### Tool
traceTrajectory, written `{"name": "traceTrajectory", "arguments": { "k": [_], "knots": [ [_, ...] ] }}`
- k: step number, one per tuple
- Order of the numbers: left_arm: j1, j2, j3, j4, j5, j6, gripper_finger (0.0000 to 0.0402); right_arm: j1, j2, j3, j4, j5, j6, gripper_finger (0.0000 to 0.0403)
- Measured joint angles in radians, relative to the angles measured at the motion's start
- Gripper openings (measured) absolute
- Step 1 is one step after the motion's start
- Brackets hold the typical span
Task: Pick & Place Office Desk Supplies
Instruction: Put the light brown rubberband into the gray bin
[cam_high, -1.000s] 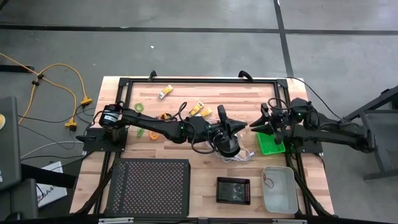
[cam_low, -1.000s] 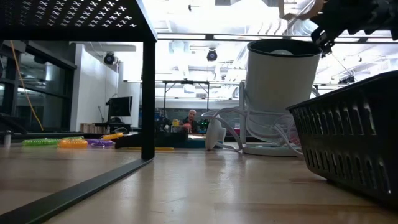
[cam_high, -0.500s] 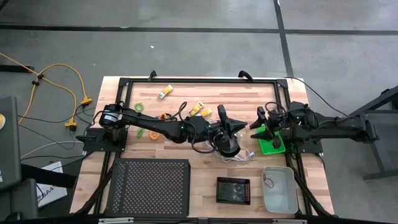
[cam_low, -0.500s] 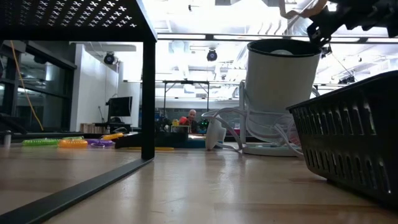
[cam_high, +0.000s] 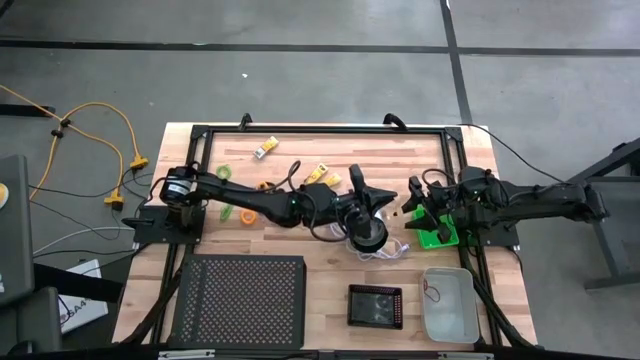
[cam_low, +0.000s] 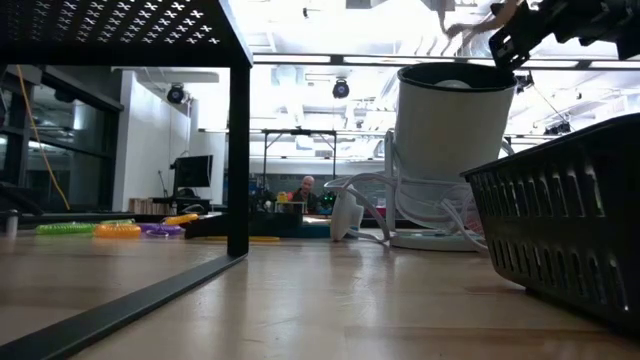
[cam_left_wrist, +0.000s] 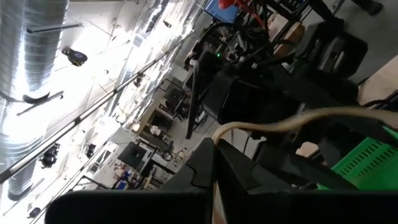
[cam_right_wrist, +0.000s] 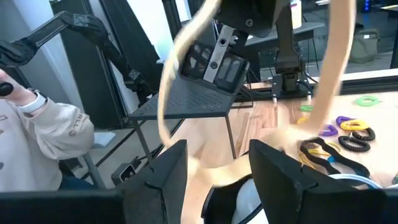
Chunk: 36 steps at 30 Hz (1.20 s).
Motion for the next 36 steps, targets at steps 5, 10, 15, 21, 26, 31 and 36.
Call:
{"name": "traceTrajectory", "arguments": {
  "k": [5, 10, 15, 21, 26, 31, 36],
  "knots": [
    [-0.024, 0.000, 0.000, 0.000, -0.100, 0.043, 0.0001, 0.000, 0.000, 0.000, 0.000, -0.001, 0.000, 0.0160],
    [-0.033, 0.000, 0.000, 0.001, -0.121, 0.049, 0.0001, 0.000, 0.000, 0.000, 0.000, -0.002, 0.000, 0.0159],
    [-0.029, 0.000, 0.000, 0.001, -0.121, 0.047, 0.0001, 0.000, 0.000, 0.000, 0.000, -0.002, 0.000, 0.0159],
    [-0.015, 0.000, 0.000, 0.002, -0.120, 0.041, 0.0001, 0.000, 0.000, 0.000, 0.038, -0.002, -0.001, 0.0159],
    [0.003, 0.000, 0.000, 0.002, -0.120, 0.016, 0.0001, 0.000, 0.002, 0.000, 0.059, -0.005, -0.012, 0.0159],
    [0.012, 0.000, 0.000, 0.002, -0.104, 0.014, 0.0001, 0.000, 0.025, 0.000, 0.091, -0.003, -0.026, 0.0159],
    [0.019, 0.000, 0.000, 0.002, -0.098, 0.010, 0.0001, 0.000, 0.076, 0.000, 0.142, -0.002, -0.026, 0.0159]
  ]
}}
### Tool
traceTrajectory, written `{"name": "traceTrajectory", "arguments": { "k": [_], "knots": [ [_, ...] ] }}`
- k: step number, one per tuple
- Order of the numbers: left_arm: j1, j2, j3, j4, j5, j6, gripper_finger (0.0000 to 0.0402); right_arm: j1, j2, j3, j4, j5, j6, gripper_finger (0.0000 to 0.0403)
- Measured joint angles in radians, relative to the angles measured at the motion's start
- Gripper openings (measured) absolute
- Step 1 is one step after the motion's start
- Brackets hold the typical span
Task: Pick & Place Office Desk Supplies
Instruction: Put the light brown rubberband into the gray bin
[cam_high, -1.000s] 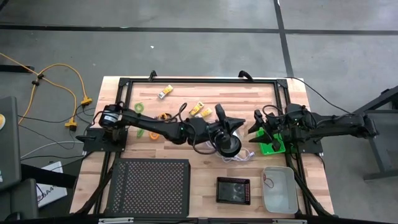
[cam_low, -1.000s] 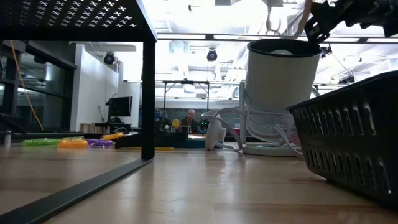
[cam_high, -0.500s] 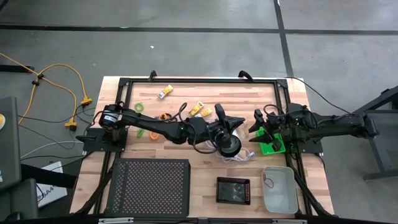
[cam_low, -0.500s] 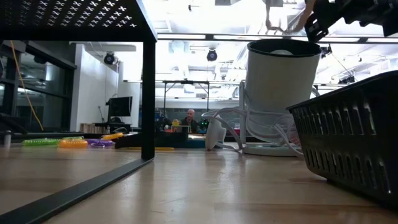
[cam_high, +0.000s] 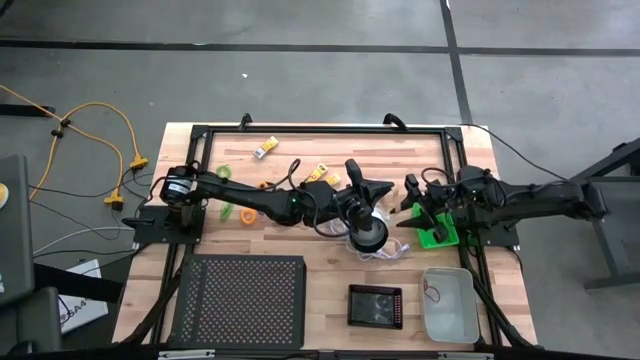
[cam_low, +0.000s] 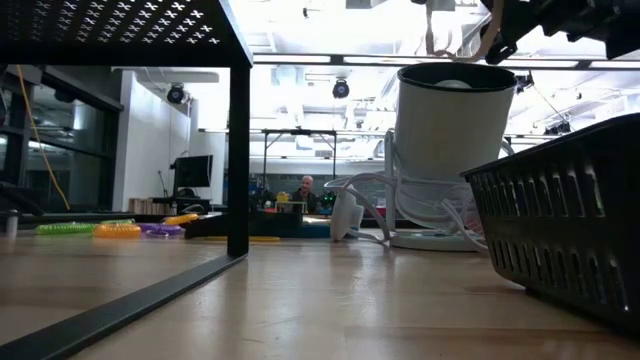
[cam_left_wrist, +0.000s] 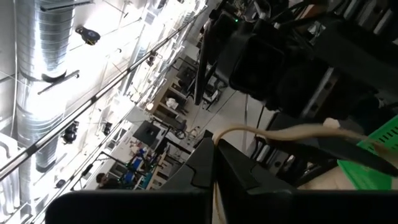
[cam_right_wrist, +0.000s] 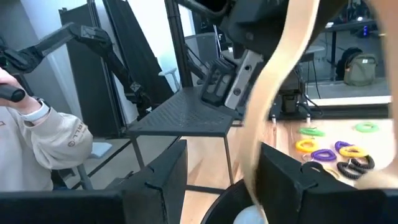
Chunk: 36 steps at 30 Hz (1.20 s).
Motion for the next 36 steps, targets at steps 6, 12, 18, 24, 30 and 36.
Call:
{"name": "traceTrajectory", "arguments": {
  "k": [6, 12, 18, 24, 30, 36],
  "knots": [
    [0.001, 0.000, 0.000, 0.000, 0.000, 0.000, 0.0001, 0.000, 0.043, 0.000, 0.016, -0.001, 0.000, 0.0157],
    [0.001, 0.000, 0.000, 0.000, 0.000, 0.004, 0.0001, 0.000, 0.041, 0.000, 0.016, -0.003, 0.000, 0.0125],
    [-0.012, 0.000, 0.000, -0.025, -0.013, 0.002, 0.0001, 0.000, 0.011, 0.000, 0.015, -0.045, 0.000, 0.0094],
    [-0.034, 0.000, 0.000, -0.027, -0.015, 0.008, 0.0001, 0.000, -0.001, 0.000, -0.002, -0.058, 0.000, 0.0082],
    [-0.052, 0.000, 0.000, -0.027, -0.015, 0.024, 0.0001, 0.000, 0.000, 0.000, -0.010, -0.058, 0.001, 0.0081],
    [-0.053, 0.000, 0.000, -0.027, -0.015, 0.031, 0.0001, 0.000, 0.001, 0.000, -0.009, -0.063, 0.015, 0.0081]
  ]
}}
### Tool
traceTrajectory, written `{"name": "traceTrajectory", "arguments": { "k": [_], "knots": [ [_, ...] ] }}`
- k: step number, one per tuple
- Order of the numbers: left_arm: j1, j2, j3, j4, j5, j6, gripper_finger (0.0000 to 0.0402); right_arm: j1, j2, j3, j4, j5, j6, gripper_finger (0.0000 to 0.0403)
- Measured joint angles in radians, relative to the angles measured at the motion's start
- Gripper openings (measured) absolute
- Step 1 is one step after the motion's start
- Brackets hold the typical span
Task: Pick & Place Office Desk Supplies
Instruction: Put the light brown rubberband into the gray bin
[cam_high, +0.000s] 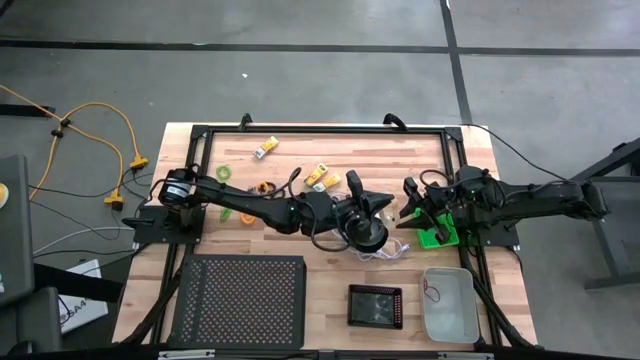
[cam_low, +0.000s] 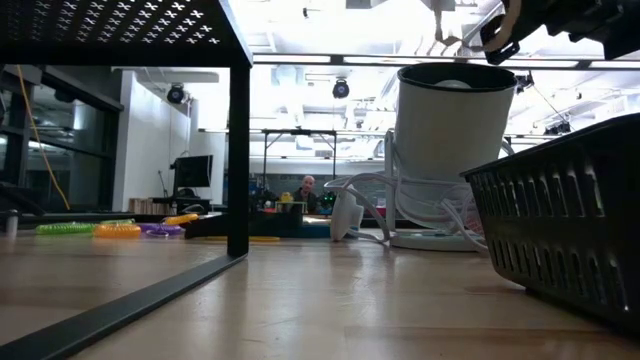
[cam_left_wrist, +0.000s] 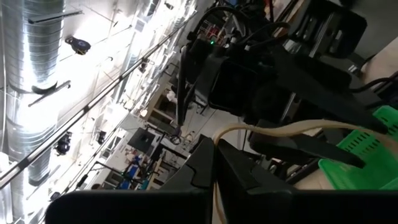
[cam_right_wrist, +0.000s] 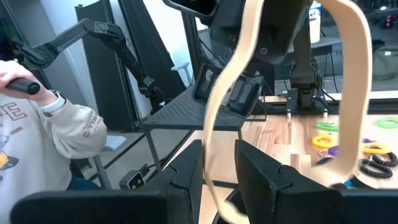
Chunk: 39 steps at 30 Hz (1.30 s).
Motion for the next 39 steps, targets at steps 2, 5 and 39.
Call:
{"name": "traceTrajectory", "arguments": {
  "k": [2, 5, 39],
  "knots": [
    [0.003, 0.000, 0.000, 0.000, 0.000, -0.001, 0.0001, 0.000, 0.000, 0.000, 0.001, -0.009, 0.012, 0.0081],
    [0.009, 0.000, 0.000, 0.000, 0.000, -0.004, 0.0001, 0.000, 0.000, 0.000, 0.001, -0.022, 0.015, 0.0081],
    [0.018, 0.000, 0.000, 0.000, 0.003, -0.019, 0.0001, 0.000, 0.002, 0.000, 0.012, -0.019, 0.012, 0.0004]
  ]
}}
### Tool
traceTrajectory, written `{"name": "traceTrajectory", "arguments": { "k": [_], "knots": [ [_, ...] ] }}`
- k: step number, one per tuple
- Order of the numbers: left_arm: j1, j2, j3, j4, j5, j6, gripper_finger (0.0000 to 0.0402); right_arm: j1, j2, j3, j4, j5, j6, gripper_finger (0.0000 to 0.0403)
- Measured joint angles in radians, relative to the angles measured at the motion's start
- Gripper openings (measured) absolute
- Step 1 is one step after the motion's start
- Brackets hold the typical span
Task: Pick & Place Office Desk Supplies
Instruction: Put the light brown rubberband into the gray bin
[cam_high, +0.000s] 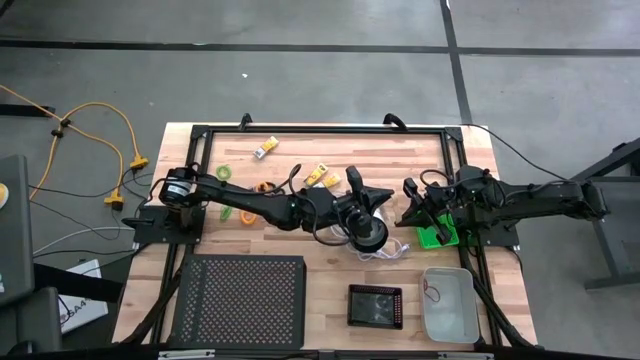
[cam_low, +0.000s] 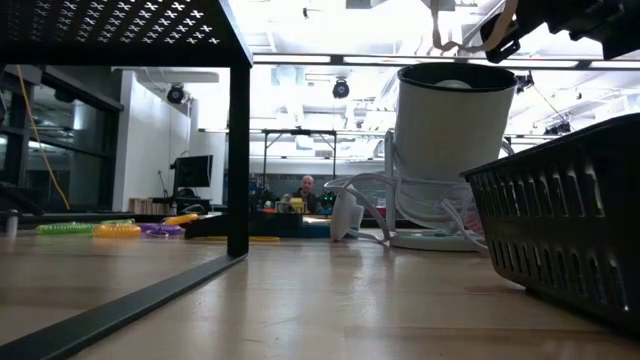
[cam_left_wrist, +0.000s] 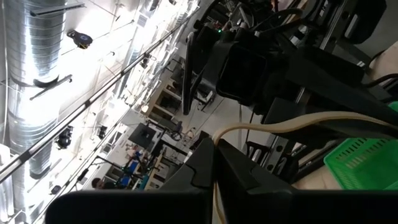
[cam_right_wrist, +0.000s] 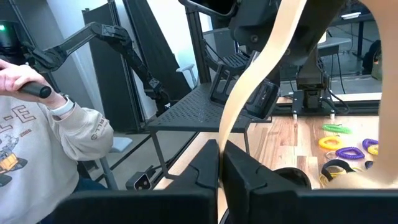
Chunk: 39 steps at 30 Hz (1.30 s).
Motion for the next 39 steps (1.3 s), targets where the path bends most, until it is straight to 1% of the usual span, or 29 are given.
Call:
{"name": "traceTrajectory", "arguments": {
  "k": [10, 12, 20, 24, 28, 32, 37, 39],
  "knots": [
    [0.000, 0.000, 0.000, -0.001, -0.001, 0.021, 0.0003, 0.000, 0.000, 0.000, -0.001, 0.000, 0.000, 0.0003],
    [0.000, 0.000, 0.000, -0.002, -0.003, 0.037, 0.0012, 0.000, 0.000, 0.000, -0.001, 0.000, 0.000, 0.0003],
    [-0.003, 0.000, 0.000, -0.003, -0.003, 0.049, 0.0080, 0.000, 0.000, 0.000, 0.013, 0.000, 0.004, 0.0003],
    [-0.003, 0.000, 0.000, -0.003, -0.003, 0.048, 0.0090, 0.000, -0.010, -0.001, 0.037, 0.000, 0.012, 0.0003],
    [-0.004, 0.000, 0.000, -0.003, -0.003, 0.048, 0.0091, 0.000, -0.049, -0.001, 0.112, 0.000, 0.032, 0.0002],
    [-0.007, 0.000, 0.000, -0.003, -0.003, 0.048, 0.0091, 0.000, -0.093, -0.001, 0.171, 0.061, 0.024, 0.0003],
    [-0.013, 0.000, 0.000, -0.003, -0.003, 0.047, 0.0091, 0.000, -0.151, -0.001, 0.177, 0.184, -0.022, 0.0003],
    [-0.016, 0.000, 0.000, -0.003, -0.003, 0.046, 0.0091, 0.000, -0.173, -0.001, 0.177, 0.214, -0.028, 0.0003]
  ]
}}
